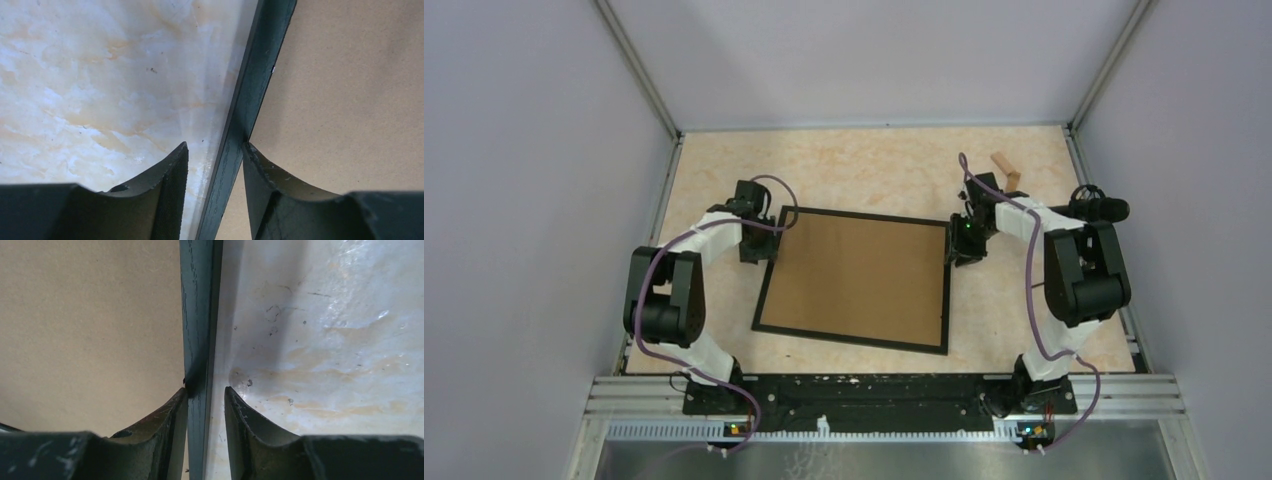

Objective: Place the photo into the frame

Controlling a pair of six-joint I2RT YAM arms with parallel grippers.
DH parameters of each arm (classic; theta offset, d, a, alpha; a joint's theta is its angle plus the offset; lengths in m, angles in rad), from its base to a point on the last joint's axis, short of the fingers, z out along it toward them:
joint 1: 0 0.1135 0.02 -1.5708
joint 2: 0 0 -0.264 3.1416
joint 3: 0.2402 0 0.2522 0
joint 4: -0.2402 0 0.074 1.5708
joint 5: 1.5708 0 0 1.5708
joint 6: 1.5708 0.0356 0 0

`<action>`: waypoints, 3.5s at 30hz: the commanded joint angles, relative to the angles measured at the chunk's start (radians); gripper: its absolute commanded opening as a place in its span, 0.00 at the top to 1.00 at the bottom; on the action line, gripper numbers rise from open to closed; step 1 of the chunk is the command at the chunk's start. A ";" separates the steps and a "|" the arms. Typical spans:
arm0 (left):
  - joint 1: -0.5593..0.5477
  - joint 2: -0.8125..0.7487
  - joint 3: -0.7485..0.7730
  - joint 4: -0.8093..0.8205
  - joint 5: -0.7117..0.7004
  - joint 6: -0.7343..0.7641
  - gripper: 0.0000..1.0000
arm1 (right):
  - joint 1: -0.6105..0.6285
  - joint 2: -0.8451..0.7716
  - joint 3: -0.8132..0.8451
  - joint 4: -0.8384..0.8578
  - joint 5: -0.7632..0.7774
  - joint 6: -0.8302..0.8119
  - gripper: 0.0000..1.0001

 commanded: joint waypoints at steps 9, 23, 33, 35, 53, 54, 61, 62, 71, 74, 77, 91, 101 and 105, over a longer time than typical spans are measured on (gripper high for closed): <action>0.010 0.037 -0.024 -0.003 -0.066 0.035 0.65 | -0.008 0.048 0.063 -0.021 0.042 -0.023 0.74; 0.009 0.029 -0.028 0.000 -0.074 0.033 0.70 | -0.038 0.028 0.089 -0.036 -0.016 -0.031 0.68; 0.009 0.037 -0.024 0.001 -0.045 0.035 0.76 | -0.037 0.081 0.063 -0.014 -0.102 -0.036 0.69; 0.009 0.035 -0.024 0.000 -0.043 0.035 0.77 | -0.037 0.078 0.049 -0.006 -0.082 -0.032 0.69; -0.007 0.091 -0.011 0.013 0.020 0.087 1.00 | 0.041 0.390 0.299 -0.161 0.196 -0.067 0.70; -0.009 0.090 -0.013 0.014 0.019 0.088 1.00 | 0.054 0.422 0.334 -0.185 0.232 -0.072 0.70; -0.025 0.065 -0.026 0.027 -0.004 0.097 1.00 | 0.169 0.597 0.627 -0.314 0.289 -0.114 0.46; -0.027 0.063 -0.028 0.028 -0.009 0.097 1.00 | 0.180 0.594 0.660 -0.327 0.275 -0.119 0.41; -0.027 -0.049 -0.009 -0.019 -0.147 -0.025 0.73 | 0.180 0.202 0.664 -0.223 0.283 -0.202 0.04; -0.029 -0.182 -0.027 -0.077 -0.082 -0.122 0.33 | 0.169 0.212 0.686 -0.195 0.242 -0.265 0.02; -0.037 -0.296 -0.060 -0.160 0.132 -0.213 0.02 | 0.169 0.280 0.748 -0.186 0.181 -0.356 0.02; -0.365 -0.764 -0.556 -0.091 0.519 -1.257 0.11 | 0.180 0.422 0.796 -0.117 -0.069 -0.555 0.15; -0.374 -0.492 -0.504 0.084 0.376 -1.300 0.26 | 0.172 0.446 0.717 -0.035 -0.084 -0.459 0.21; -0.374 -0.410 -0.461 0.065 0.322 -1.298 0.32 | 0.159 0.431 0.658 0.009 -0.090 -0.424 0.24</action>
